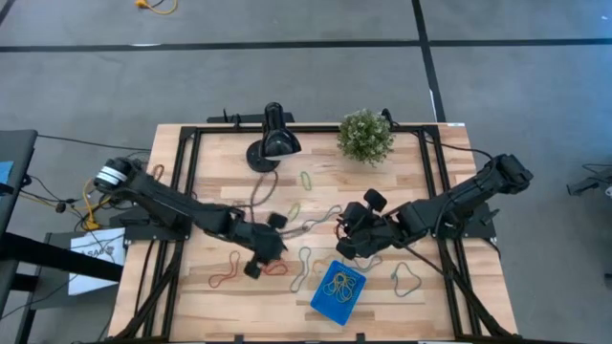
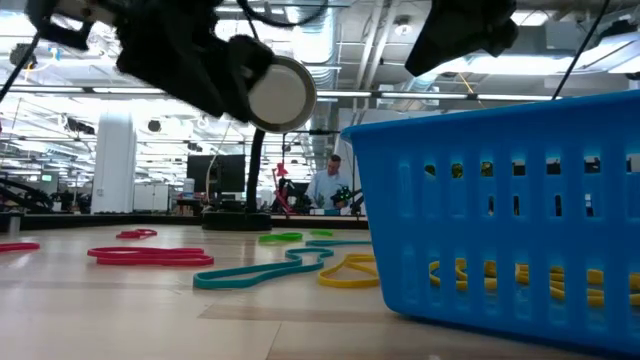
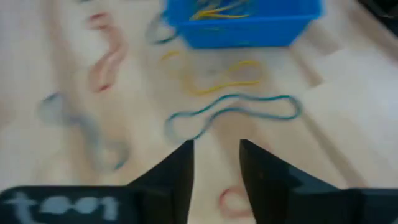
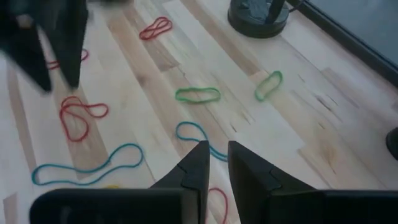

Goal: Pick and place items into bin
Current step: Put the yellow rubber band into the blue bin

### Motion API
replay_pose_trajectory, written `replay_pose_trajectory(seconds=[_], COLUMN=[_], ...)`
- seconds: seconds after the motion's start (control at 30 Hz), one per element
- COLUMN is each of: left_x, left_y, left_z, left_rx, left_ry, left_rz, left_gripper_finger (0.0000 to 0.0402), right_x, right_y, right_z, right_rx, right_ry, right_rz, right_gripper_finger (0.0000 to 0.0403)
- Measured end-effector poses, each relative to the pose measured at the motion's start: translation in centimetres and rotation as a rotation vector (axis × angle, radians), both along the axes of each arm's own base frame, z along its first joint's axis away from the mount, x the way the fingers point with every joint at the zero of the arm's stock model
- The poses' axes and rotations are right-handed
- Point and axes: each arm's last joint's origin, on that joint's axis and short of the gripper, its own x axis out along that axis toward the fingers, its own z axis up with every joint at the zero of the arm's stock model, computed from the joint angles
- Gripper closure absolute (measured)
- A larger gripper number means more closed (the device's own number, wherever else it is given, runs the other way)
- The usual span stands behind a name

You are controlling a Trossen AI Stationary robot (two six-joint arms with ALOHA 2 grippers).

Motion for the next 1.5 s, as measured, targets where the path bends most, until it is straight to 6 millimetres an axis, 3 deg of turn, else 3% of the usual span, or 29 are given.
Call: replay_pose_trajectory(seconds=[0.27,0.67,0.97,1.5], left_x=[3.3,7.2,7.7,8.1], left_y=[-2.7,-5.4,-5.4,-5.0], left_z=[-4.8,-7.0,-9.9,-10.1], left_rx=[-0.115,-0.171,-0.159,-0.14], left_ry=[-0.051,-0.015,0.032,0.006], left_rz=[-0.203,-0.273,-0.208,-0.13], left_gripper_finger=[0.0239,0.0244,0.0244,0.0255], right_x=[-0.2,-0.3,-0.2,-0.5], right_y=[0.5,0.8,0.9,2.1], right_z=[0.0,0.0,0.0,0.2], right_rx=[0.005,0.005,0.013,0.03], right_ry=[-0.001,-0.001,-0.016,-0.048], right_rz=[0.012,0.023,0.023,0.065], right_gripper_finger=[0.0349,0.0349,0.0349,0.0349])
